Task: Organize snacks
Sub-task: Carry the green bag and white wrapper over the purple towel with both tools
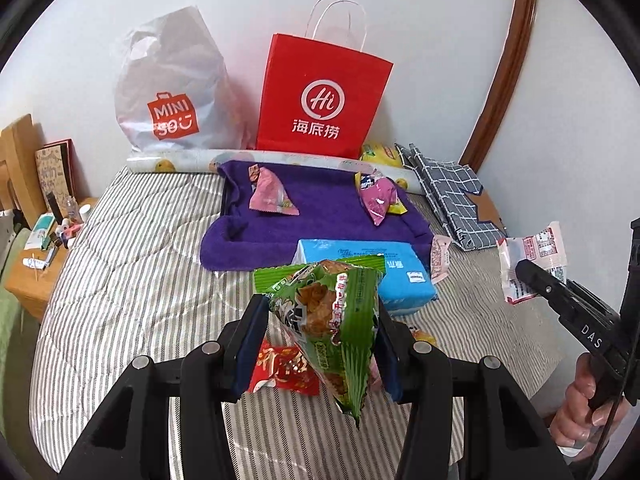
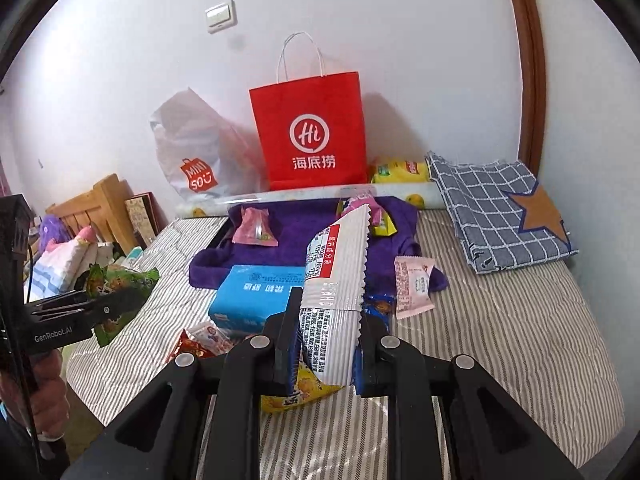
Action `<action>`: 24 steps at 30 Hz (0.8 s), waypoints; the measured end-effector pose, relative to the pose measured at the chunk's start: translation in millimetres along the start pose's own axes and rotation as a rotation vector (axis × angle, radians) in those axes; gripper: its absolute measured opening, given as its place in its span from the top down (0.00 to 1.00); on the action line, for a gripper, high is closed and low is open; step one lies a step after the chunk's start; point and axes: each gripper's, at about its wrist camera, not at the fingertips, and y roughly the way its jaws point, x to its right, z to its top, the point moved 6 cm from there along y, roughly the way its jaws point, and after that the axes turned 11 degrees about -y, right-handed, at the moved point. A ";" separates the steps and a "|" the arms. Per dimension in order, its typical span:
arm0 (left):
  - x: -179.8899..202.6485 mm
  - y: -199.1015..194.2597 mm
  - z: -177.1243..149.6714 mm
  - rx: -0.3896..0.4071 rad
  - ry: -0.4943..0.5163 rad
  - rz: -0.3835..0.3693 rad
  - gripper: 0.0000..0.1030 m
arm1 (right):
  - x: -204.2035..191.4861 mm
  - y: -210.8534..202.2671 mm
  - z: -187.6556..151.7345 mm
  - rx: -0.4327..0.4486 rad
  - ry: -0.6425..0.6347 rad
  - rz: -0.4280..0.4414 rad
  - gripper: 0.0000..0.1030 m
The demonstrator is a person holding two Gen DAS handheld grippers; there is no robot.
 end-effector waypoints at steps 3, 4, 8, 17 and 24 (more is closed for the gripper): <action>4.6 0.3 4.1 0.018 0.003 0.000 0.54 | -0.1 2.6 6.1 0.005 -0.013 -0.003 0.80; 6.6 1.4 6.1 0.024 0.008 0.002 0.54 | -0.2 3.4 8.1 0.007 -0.016 -0.005 0.80; 11.1 8.2 12.1 0.032 0.009 -0.015 0.54 | -0.6 8.7 17.7 0.021 -0.015 0.006 0.80; 8.5 46.0 30.1 0.026 0.001 -0.033 0.54 | 0.6 49.5 30.8 0.014 -0.024 0.028 0.80; 8.9 77.3 48.7 0.001 -0.006 -0.043 0.54 | 12.7 90.6 44.9 -0.006 0.002 0.038 0.80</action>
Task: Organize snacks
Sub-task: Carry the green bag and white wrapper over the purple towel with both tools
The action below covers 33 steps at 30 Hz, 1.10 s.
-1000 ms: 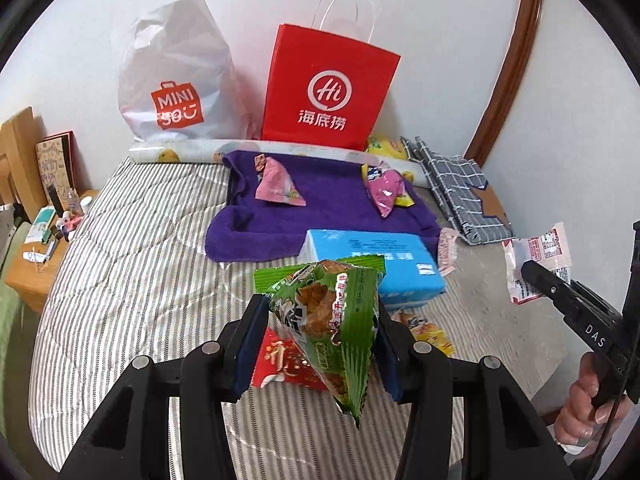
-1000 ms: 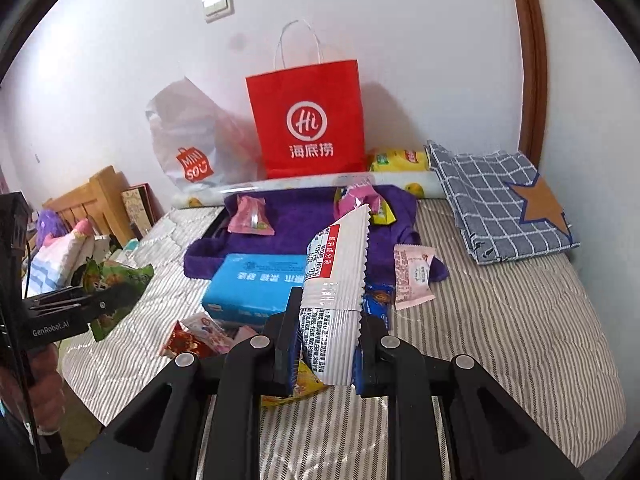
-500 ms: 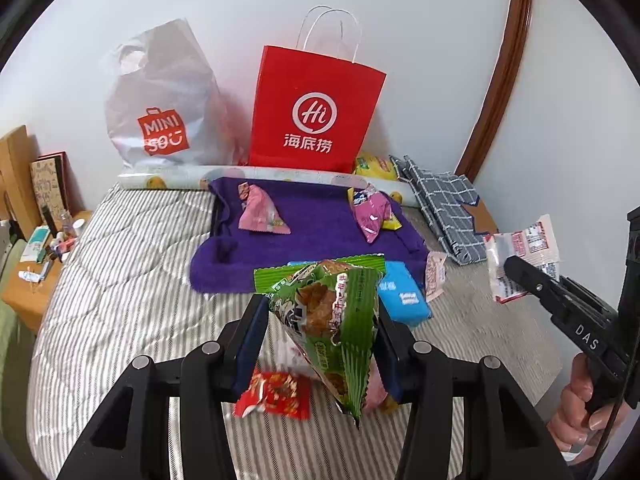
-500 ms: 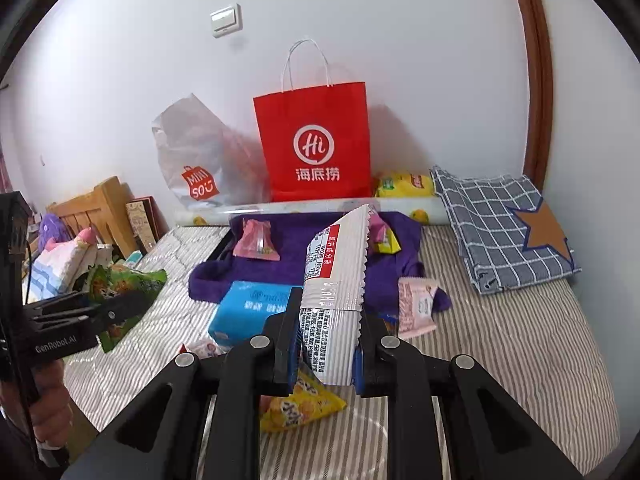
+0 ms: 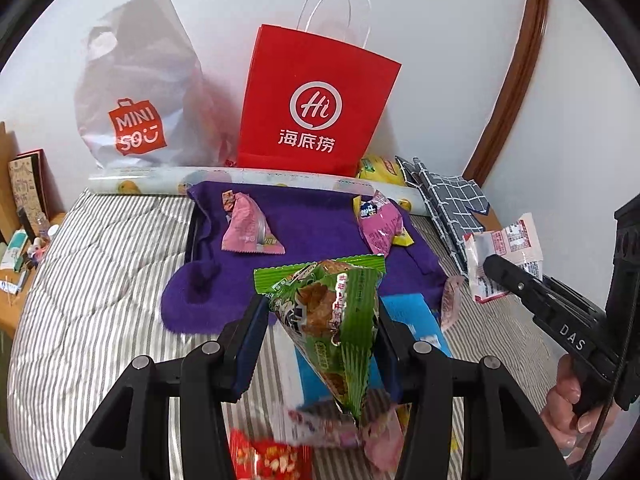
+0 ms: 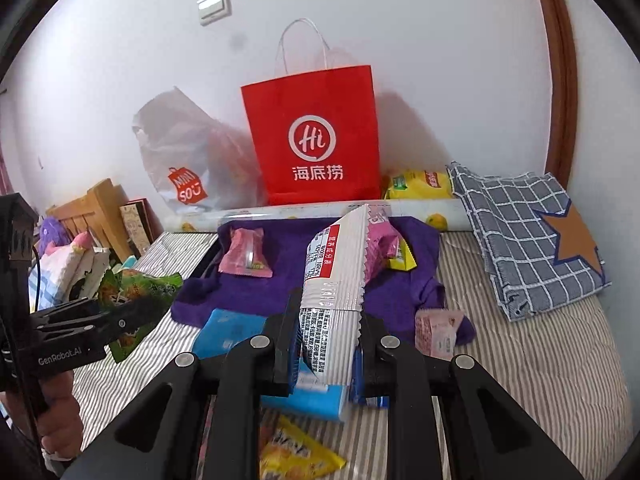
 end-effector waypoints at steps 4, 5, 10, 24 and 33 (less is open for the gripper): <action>2.1 12.3 12.8 0.006 0.003 0.004 0.54 | 4.7 16.8 10.5 -0.003 0.004 0.003 0.80; 2.1 15.3 16.6 0.009 0.005 0.011 0.54 | 5.3 20.2 13.3 -0.003 0.003 0.005 0.80; -0.5 28.3 35.4 0.018 0.031 0.046 0.54 | 11.0 35.9 27.8 0.001 -0.009 0.006 0.80; -37.6 90.8 71.7 0.022 0.030 0.131 0.54 | 42.7 99.8 35.8 -0.042 0.001 0.002 0.80; -69.8 111.7 61.5 0.009 -0.002 0.153 0.54 | 50.7 128.8 8.2 -0.099 0.034 0.028 0.80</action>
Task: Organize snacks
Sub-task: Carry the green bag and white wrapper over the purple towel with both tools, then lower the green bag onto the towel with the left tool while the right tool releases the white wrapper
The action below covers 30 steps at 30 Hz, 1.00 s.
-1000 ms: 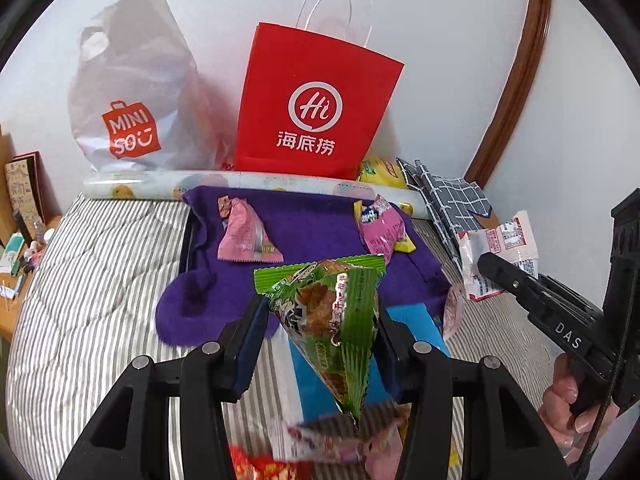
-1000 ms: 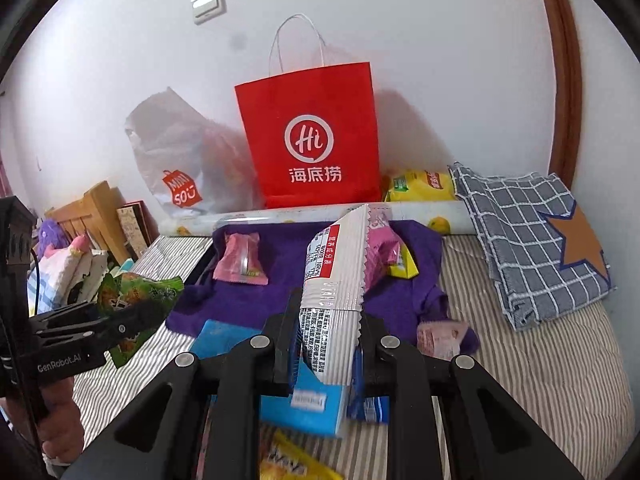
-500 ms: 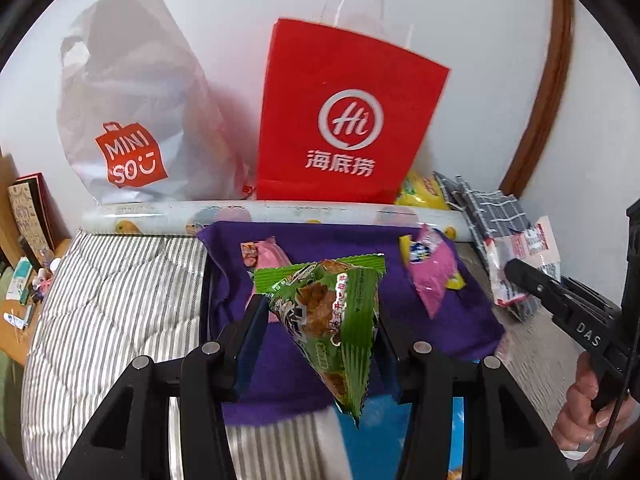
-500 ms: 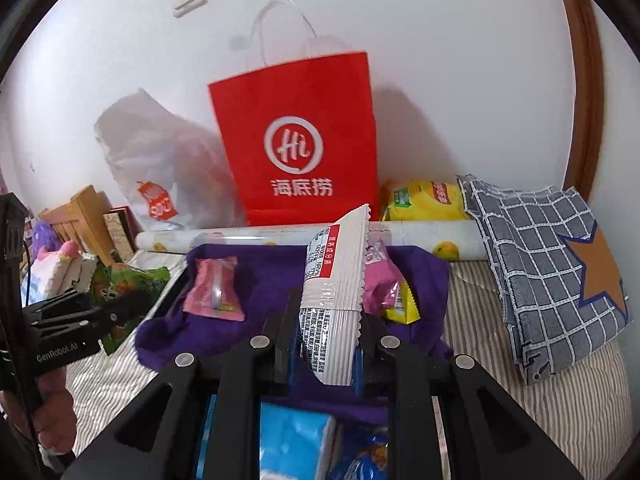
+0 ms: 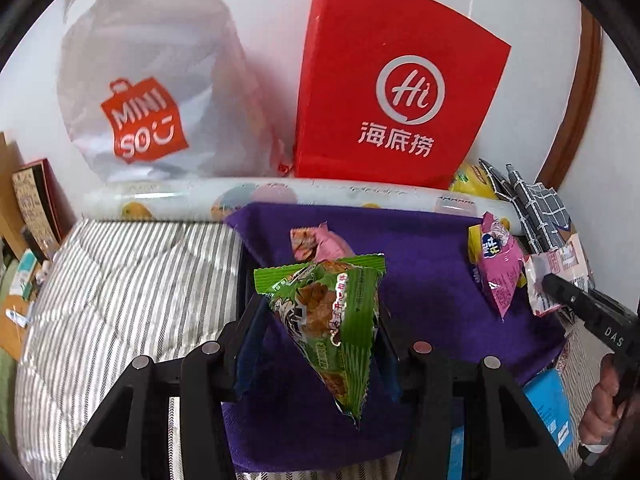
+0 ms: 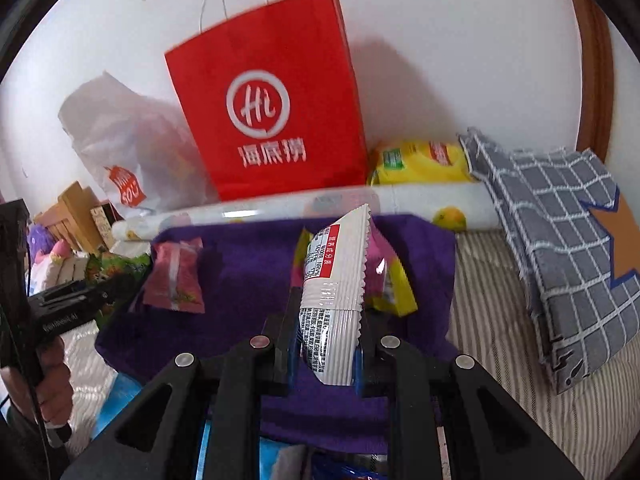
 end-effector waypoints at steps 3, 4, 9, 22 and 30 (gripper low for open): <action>-3.6 3.5 -2.2 -0.013 -0.022 -0.009 0.54 | -2.0 4.7 -3.7 -0.012 -0.014 0.002 0.80; -4.6 4.4 -3.1 -0.019 -0.035 -0.016 0.54 | -1.6 6.0 -5.4 -0.017 -0.014 -0.002 0.80; -3.3 5.2 -6.6 -0.011 -0.025 -0.003 0.54 | -0.2 5.4 -9.0 -0.018 -0.002 0.016 0.80; -1.9 9.0 -11.4 -0.020 -0.019 0.007 0.54 | -1.4 18.9 -17.2 -0.059 -0.005 0.023 0.80; 0.1 12.3 -15.6 -0.028 -0.014 0.004 0.54 | -10.6 25.4 -21.2 -0.091 -0.035 0.050 0.80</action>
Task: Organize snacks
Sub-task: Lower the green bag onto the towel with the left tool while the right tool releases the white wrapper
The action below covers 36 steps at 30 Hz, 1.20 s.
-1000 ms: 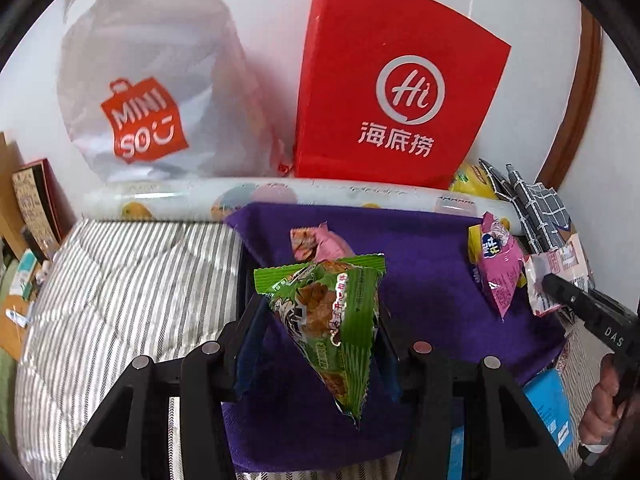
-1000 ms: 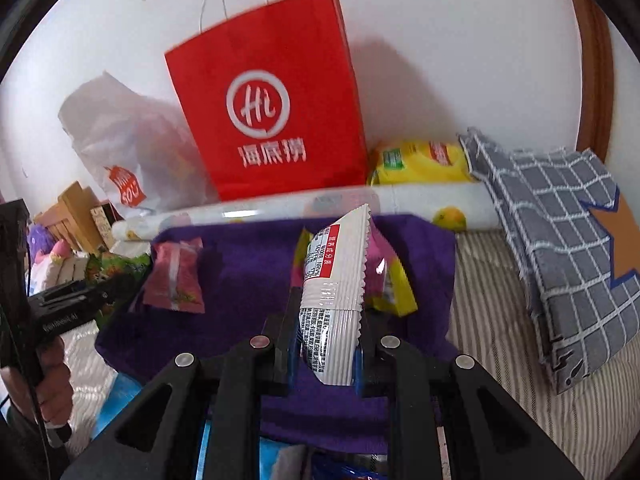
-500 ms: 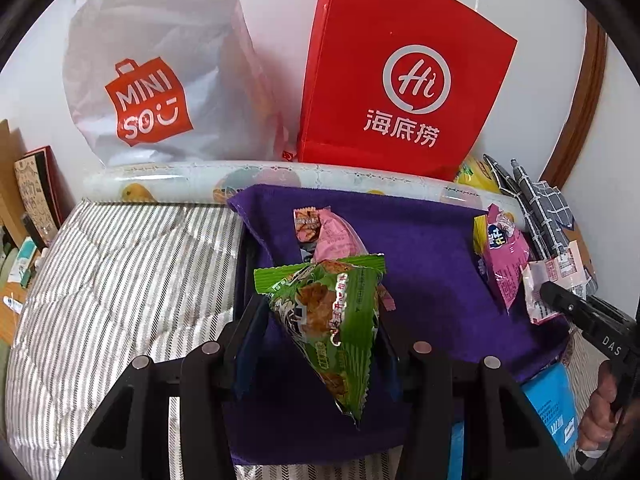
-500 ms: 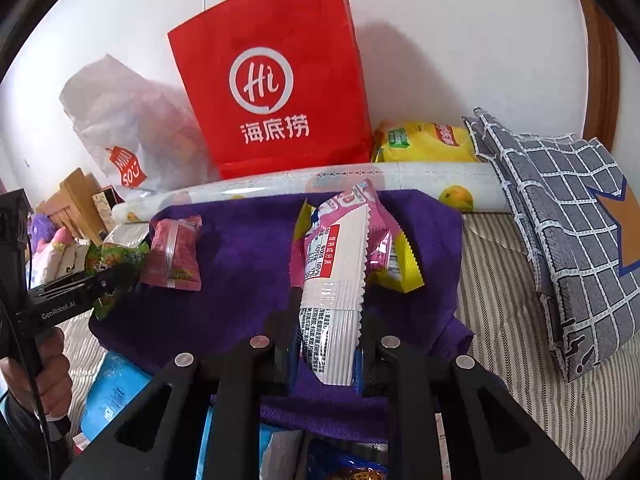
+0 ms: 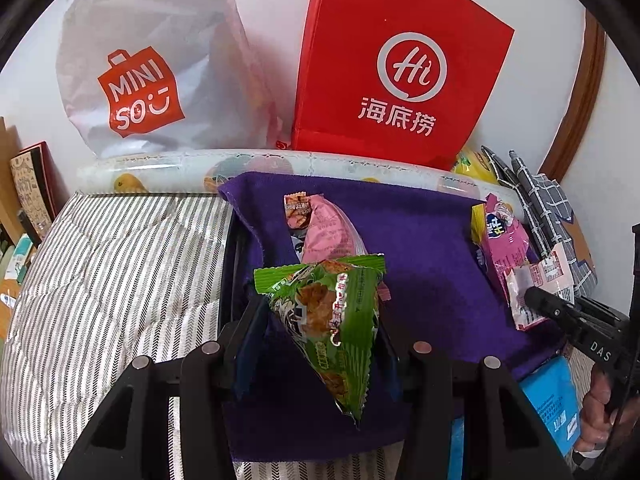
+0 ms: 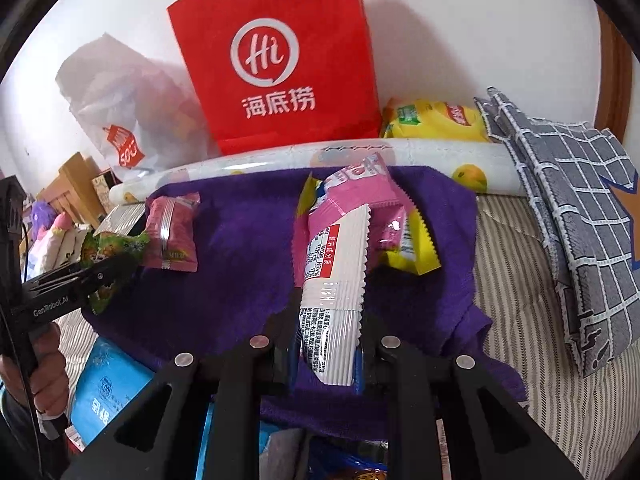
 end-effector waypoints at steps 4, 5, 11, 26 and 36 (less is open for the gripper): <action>-0.8 3.2 -2.2 -0.015 -0.021 -0.018 0.54 | -1.4 2.8 -1.8 -0.014 -0.007 0.000 0.79; -0.6 3.8 -2.5 -0.016 -0.020 -0.016 0.54 | -1.5 3.8 -2.4 -0.019 -0.008 0.002 0.79; -4.4 7.8 -2.0 -0.016 -0.035 0.001 0.53 | -1.3 5.8 -3.1 -0.022 -0.007 -0.002 0.78; 0.1 0.5 1.5 0.002 -0.020 -0.004 0.31 | 6.3 -19.4 7.6 0.079 0.000 -0.079 0.44; 7.2 -11.8 3.9 0.018 -0.016 -0.028 0.27 | 14.7 -44.7 14.8 0.151 0.032 -0.115 0.44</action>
